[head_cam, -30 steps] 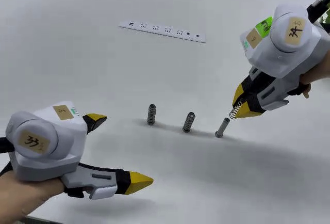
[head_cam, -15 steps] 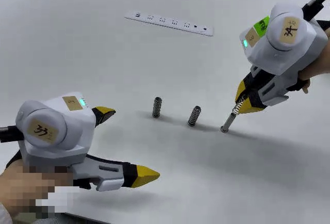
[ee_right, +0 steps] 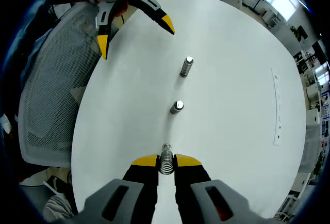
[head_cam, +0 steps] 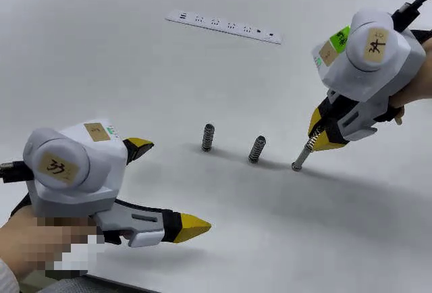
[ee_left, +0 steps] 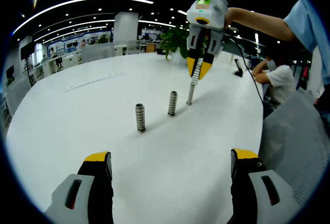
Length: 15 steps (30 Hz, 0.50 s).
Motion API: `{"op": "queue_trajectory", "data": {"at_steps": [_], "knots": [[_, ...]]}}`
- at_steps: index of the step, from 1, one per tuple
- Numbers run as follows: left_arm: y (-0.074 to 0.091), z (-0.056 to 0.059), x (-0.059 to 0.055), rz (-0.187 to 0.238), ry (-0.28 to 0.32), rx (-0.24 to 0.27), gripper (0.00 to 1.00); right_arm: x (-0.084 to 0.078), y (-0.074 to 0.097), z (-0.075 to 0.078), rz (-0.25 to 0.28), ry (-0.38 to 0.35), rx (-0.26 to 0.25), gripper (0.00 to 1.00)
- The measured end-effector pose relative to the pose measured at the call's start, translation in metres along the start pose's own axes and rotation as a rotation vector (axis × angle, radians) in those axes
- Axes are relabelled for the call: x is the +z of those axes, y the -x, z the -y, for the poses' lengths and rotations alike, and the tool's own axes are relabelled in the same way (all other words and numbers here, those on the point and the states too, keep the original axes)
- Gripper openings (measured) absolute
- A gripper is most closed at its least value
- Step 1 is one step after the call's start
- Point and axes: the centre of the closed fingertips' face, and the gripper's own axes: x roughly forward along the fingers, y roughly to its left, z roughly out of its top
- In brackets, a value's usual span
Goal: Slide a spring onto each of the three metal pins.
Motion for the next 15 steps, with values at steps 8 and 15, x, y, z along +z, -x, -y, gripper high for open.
{"op": "queue_trajectory", "data": {"at_steps": [8, 15], "knots": [[-0.0002, 0.0001, -0.0006, 0.000, 0.004, -0.002, 0.97, -0.0015, -0.0018, 0.0019, -0.002, 0.002, -0.002, 0.12], [-0.0005, 0.0004, -0.0008, 0.000, 0.005, -0.003, 0.97, -0.0025, -0.0034, 0.0020, -0.010, 0.005, -0.002, 0.12]]}}
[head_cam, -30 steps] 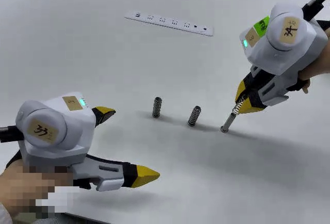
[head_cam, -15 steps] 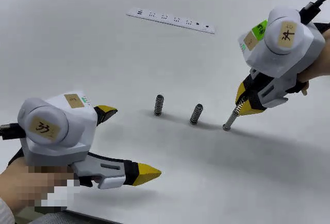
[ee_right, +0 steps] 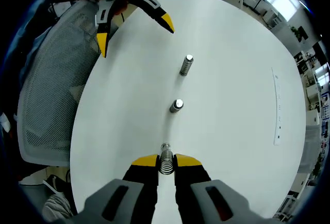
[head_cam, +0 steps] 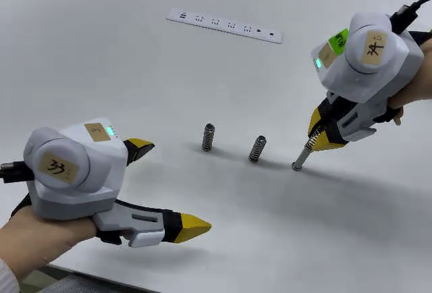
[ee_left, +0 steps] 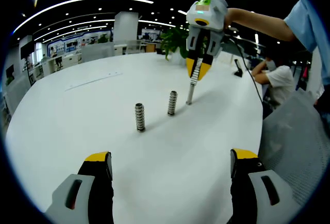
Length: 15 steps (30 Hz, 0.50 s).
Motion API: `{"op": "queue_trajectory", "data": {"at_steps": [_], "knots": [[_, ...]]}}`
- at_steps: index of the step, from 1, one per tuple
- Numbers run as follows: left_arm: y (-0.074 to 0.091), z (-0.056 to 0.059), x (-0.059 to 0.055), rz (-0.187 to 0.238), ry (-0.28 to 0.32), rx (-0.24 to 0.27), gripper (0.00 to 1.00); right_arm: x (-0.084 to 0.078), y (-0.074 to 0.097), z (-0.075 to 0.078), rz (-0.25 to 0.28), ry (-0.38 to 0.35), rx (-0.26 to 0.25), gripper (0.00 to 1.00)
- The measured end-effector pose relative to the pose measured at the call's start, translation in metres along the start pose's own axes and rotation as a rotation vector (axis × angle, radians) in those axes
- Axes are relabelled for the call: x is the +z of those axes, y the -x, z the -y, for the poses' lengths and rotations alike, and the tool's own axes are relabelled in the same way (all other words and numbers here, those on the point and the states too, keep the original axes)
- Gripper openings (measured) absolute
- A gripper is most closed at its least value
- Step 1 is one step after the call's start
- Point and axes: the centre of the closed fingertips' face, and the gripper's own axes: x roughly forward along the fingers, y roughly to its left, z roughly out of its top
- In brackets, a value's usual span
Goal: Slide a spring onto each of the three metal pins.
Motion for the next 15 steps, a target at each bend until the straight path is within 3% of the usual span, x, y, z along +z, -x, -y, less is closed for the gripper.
{"op": "queue_trajectory", "data": {"at_steps": [15], "knots": [[0.0011, -0.0013, -0.0004, 0.001, 0.003, 0.002, 1.00, -0.0029, -0.0100, 0.0024, -0.027, 0.016, 0.005, 0.12]]}}
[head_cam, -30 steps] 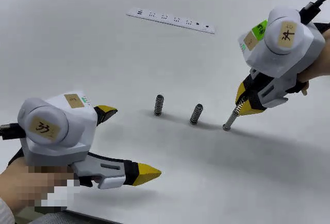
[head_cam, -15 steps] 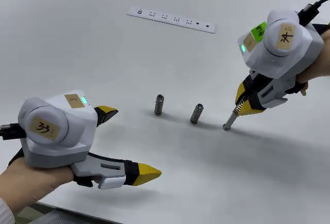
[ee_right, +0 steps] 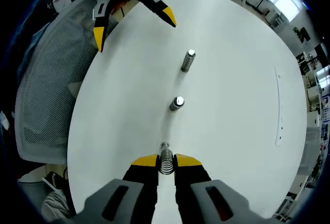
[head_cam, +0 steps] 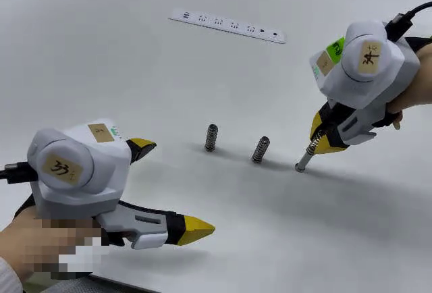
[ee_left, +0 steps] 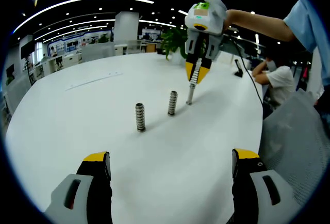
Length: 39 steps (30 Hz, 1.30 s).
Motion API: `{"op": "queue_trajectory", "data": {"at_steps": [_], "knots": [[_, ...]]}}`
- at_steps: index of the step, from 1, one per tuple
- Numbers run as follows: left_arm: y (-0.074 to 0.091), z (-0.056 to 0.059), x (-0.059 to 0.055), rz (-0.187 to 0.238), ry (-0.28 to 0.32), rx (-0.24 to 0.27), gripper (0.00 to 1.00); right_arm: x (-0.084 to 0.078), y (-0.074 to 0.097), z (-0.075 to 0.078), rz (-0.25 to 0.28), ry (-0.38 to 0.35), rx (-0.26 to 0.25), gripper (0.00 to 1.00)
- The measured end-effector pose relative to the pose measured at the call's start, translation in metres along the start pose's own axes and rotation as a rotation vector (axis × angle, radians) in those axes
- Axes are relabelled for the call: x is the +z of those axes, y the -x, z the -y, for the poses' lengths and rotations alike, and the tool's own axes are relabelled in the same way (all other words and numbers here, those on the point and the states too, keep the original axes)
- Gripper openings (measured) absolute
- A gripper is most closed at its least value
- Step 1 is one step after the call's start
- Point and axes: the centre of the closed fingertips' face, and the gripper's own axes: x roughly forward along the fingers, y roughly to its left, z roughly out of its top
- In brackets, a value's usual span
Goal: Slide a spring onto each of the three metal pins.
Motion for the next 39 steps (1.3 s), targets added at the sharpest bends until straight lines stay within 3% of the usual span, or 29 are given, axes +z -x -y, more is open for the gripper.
{"op": "queue_trajectory", "data": {"at_steps": [39], "knots": [[0.000, 0.000, 0.000, 0.011, 0.023, -0.002, 1.00, -0.008, -0.041, -0.002, -0.038, -0.005, 0.019, 0.12]]}}
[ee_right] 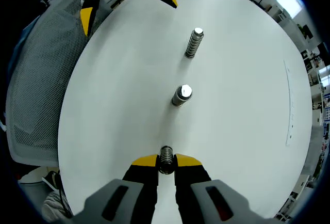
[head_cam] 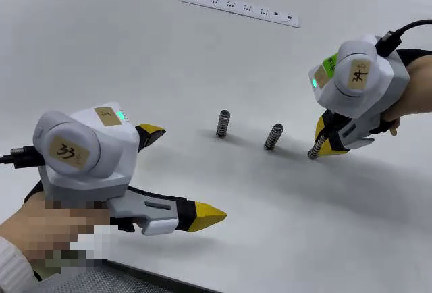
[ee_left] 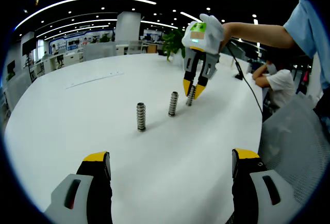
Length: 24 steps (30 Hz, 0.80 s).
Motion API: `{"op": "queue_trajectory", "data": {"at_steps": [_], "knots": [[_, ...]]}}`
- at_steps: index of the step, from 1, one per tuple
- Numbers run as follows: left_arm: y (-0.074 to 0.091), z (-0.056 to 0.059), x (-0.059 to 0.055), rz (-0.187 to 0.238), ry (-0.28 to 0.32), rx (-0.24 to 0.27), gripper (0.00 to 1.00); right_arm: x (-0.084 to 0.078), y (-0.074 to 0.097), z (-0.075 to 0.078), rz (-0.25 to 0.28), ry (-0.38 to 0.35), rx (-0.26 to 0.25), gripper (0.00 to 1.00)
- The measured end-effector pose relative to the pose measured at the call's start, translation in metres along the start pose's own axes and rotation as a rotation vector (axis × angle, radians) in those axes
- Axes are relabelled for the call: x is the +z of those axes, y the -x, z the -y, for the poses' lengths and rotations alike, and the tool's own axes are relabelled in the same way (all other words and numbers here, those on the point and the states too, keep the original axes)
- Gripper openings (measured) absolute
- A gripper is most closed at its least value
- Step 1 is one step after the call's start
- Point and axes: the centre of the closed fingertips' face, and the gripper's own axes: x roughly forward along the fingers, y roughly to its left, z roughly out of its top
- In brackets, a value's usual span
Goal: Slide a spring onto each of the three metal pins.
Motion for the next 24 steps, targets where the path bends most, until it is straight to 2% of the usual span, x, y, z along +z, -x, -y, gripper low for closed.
{"op": "queue_trajectory", "data": {"at_steps": [24], "knots": [[0.0007, 0.0004, 0.0007, 0.002, -0.001, 0.001, 1.00, -0.0012, -0.0030, -0.0016, -0.005, -0.007, 0.009, 0.13]]}}
